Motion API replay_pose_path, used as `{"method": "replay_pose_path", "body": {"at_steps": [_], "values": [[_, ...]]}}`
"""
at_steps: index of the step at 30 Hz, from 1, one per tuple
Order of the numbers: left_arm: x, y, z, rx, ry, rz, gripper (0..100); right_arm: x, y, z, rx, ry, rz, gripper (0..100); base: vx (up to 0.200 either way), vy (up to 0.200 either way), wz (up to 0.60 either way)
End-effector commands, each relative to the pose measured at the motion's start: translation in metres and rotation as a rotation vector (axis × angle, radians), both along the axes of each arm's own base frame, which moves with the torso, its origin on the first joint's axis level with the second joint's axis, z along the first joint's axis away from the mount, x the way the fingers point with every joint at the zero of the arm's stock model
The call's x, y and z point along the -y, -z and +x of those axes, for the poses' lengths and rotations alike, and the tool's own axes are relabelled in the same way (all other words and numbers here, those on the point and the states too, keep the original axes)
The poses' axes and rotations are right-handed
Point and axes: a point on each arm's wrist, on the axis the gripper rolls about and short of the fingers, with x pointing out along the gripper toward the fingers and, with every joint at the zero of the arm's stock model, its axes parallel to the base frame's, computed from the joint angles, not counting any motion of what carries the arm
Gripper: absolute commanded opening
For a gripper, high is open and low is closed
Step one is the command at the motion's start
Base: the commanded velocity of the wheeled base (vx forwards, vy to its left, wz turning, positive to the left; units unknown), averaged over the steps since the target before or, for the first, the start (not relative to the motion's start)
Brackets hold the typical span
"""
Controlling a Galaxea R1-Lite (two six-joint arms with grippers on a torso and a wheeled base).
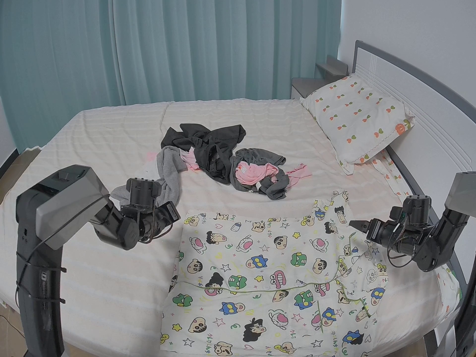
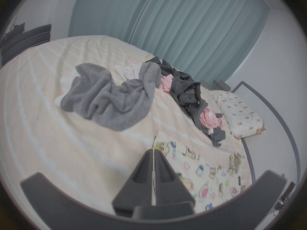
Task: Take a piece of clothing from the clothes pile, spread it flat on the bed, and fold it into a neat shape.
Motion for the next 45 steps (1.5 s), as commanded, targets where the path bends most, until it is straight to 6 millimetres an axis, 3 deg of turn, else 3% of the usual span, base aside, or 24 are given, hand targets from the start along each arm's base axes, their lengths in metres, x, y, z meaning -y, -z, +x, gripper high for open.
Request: {"method": "replay_pose_path", "body": {"at_steps": [1,10,20,29,36,45], "values": [[0.001,-0.029,-0.087,0.041,0.077,-0.073,0,0.005,-0.027,-0.052,-0.033,0.000,-0.020,100,-0.200,0.000,0.00],[0.011,-0.011,-0.149,-0.021,0.142,-0.096,0,0.006,-0.010,-0.086,-0.141,-0.025,-0.051,100,-0.200,0.000,0.00],[0.017,0.001,-0.185,-0.132,0.189,-0.092,0,0.013,0.004,-0.098,-0.207,-0.082,-0.068,100,-0.140,0.000,0.00],[0.016,0.006,-0.188,-0.133,0.186,-0.087,0,0.017,0.028,-0.090,-0.271,-0.133,-0.132,100,0.000,0.000,0.00],[0.010,0.017,-0.196,-0.198,0.176,-0.064,0,0.032,0.068,-0.070,-0.323,-0.214,-0.238,100,0.000,0.000,0.00],[0.008,0.030,-0.201,-0.181,0.182,-0.070,0,0.034,0.092,-0.065,-0.332,-0.343,-0.241,100,0.000,0.000,0.00]]}}
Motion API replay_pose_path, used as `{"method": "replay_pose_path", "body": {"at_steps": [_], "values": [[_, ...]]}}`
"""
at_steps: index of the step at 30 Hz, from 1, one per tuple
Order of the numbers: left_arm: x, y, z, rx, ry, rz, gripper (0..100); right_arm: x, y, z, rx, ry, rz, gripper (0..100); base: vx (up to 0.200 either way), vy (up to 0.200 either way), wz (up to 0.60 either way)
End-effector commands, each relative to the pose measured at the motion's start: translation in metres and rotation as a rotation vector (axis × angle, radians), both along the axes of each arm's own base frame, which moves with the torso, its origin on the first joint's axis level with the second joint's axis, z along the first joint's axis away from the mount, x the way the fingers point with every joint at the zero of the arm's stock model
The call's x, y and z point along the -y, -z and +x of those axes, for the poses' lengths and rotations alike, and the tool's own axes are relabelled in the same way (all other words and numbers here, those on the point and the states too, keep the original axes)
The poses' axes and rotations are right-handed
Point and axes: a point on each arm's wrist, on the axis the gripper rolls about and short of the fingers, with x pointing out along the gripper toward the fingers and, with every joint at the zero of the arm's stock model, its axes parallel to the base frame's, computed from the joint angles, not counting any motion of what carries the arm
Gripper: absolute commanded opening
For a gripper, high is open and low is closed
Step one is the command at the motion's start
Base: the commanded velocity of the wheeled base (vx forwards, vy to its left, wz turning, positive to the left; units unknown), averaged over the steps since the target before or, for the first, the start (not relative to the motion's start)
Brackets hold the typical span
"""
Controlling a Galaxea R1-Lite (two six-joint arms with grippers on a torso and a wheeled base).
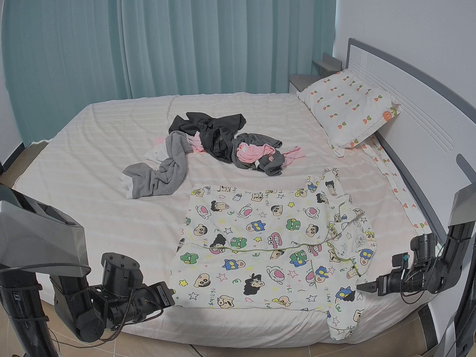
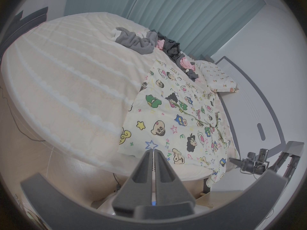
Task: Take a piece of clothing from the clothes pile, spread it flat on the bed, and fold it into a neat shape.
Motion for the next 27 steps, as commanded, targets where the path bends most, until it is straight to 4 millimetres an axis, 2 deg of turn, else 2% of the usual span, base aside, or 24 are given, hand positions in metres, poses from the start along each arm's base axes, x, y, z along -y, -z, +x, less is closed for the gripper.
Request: {"method": "replay_pose_path", "body": {"at_steps": [1,9,18,27], "values": [[-0.003,0.020,-0.007,-0.054,0.003,0.023,0,0.002,0.022,0.004,-0.052,-0.027,0.025,100,0.000,0.000,0.00],[-0.005,0.036,-0.006,-0.053,0.016,-0.011,0,-0.007,0.021,0.009,-0.020,-0.118,0.076,100,0.000,0.000,0.00],[-0.014,0.017,-0.005,-0.036,0.007,-0.131,0,-0.020,0.021,0.010,-0.017,-0.180,0.098,100,0.000,0.000,0.00],[-0.015,0.014,-0.006,-0.030,0.008,-0.131,0,-0.026,0.021,0.007,-0.022,-0.218,0.106,100,0.000,0.000,0.00]]}}
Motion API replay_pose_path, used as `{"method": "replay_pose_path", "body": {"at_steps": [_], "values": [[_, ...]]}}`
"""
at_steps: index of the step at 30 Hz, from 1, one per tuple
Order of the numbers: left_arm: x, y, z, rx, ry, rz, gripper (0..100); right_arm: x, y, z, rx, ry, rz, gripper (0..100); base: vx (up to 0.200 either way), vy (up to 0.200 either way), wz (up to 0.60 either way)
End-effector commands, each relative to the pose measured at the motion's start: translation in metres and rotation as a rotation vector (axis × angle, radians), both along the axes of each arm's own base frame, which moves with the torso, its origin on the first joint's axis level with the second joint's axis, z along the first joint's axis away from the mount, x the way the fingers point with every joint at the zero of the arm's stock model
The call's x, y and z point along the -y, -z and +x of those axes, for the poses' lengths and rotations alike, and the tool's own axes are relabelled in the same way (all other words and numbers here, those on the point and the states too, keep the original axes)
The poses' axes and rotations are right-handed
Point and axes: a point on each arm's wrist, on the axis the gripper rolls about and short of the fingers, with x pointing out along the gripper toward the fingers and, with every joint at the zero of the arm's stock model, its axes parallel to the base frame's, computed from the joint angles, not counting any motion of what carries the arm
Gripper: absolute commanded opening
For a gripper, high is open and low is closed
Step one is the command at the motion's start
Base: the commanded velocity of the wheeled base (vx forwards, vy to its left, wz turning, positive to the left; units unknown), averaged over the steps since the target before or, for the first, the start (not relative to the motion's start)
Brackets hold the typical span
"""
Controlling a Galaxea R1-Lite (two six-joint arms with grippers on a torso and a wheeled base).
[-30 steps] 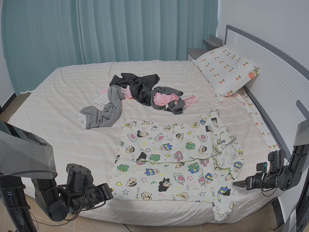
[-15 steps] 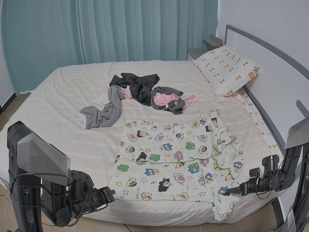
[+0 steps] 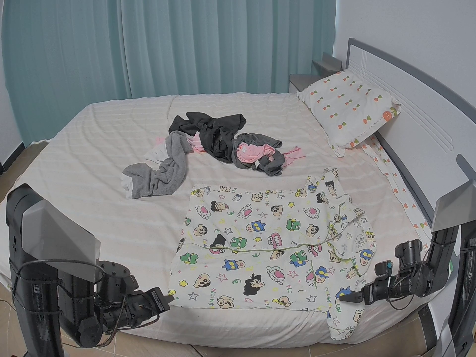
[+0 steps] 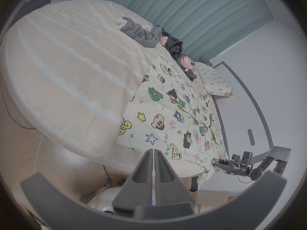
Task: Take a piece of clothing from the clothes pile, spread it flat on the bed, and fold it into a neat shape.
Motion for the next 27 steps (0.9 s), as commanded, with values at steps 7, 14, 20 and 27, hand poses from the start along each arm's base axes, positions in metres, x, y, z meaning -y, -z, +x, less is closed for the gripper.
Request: {"method": "replay_pose_path", "body": {"at_steps": [7,14,20,27], "values": [[0.000,-0.001,-0.001,0.019,0.015,0.011,0,-0.005,0.001,-0.002,0.004,-0.041,-0.010,0,0.000,0.000,0.00],[-0.001,0.015,-0.003,0.012,0.116,0.139,0,-0.003,0.001,-0.003,0.003,-0.042,0.001,0,0.000,0.000,0.00],[-0.004,0.024,0.001,0.004,0.120,0.165,0,-0.003,0.001,-0.004,0.003,-0.047,0.011,0,0.000,0.000,0.00],[-0.002,0.031,0.009,0.035,0.121,0.220,0,-0.003,0.005,-0.006,0.006,-0.046,0.012,0,0.000,0.000,0.00]]}}
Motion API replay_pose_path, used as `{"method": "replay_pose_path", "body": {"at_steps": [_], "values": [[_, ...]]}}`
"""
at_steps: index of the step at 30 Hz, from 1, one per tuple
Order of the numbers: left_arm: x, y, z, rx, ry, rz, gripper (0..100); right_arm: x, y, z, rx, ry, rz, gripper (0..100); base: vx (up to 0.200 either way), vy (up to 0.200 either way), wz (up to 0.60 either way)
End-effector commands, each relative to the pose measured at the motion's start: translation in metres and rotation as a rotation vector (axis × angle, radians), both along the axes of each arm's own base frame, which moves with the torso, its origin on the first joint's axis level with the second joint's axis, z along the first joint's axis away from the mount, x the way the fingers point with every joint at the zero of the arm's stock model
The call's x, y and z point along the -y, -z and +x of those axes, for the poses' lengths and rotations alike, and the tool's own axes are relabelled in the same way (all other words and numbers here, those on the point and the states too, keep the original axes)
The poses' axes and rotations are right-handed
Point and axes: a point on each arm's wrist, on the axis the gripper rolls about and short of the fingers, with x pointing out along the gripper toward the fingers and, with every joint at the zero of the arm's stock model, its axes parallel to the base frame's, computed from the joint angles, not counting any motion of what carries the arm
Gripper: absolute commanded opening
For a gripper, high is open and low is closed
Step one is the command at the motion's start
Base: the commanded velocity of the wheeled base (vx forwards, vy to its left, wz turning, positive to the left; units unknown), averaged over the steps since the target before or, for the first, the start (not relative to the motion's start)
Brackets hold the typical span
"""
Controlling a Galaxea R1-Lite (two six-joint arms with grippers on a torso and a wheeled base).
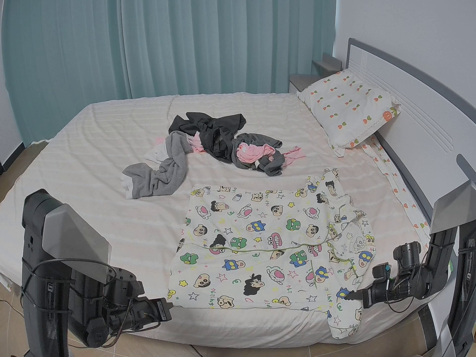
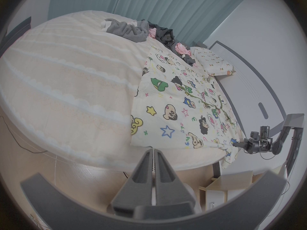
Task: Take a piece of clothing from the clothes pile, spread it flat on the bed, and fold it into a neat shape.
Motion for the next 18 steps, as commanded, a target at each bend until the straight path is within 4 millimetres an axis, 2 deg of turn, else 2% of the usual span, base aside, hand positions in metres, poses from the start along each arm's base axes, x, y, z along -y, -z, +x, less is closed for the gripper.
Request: {"method": "replay_pose_path", "body": {"at_steps": [1,3,4,10,18], "values": [[0.001,0.005,0.003,0.008,-0.007,0.010,0,0.000,0.004,-0.003,-0.012,0.000,0.001,0,0.000,0.000,0.00],[0.001,0.005,0.002,0.005,-0.002,0.017,0,0.000,0.006,-0.003,0.004,0.000,0.001,0,0.000,0.000,0.00],[0.001,0.006,0.002,0.003,-0.004,0.017,100,0.000,0.006,-0.004,0.004,0.000,0.001,0,0.000,0.000,0.00],[0.000,0.006,0.004,0.015,-0.018,0.033,100,0.000,0.011,-0.006,0.035,0.002,0.000,0,0.000,0.000,0.00],[0.009,0.008,0.016,0.072,0.015,0.034,100,-0.001,0.013,-0.007,0.047,0.000,0.000,0,0.000,0.000,0.00]]}}
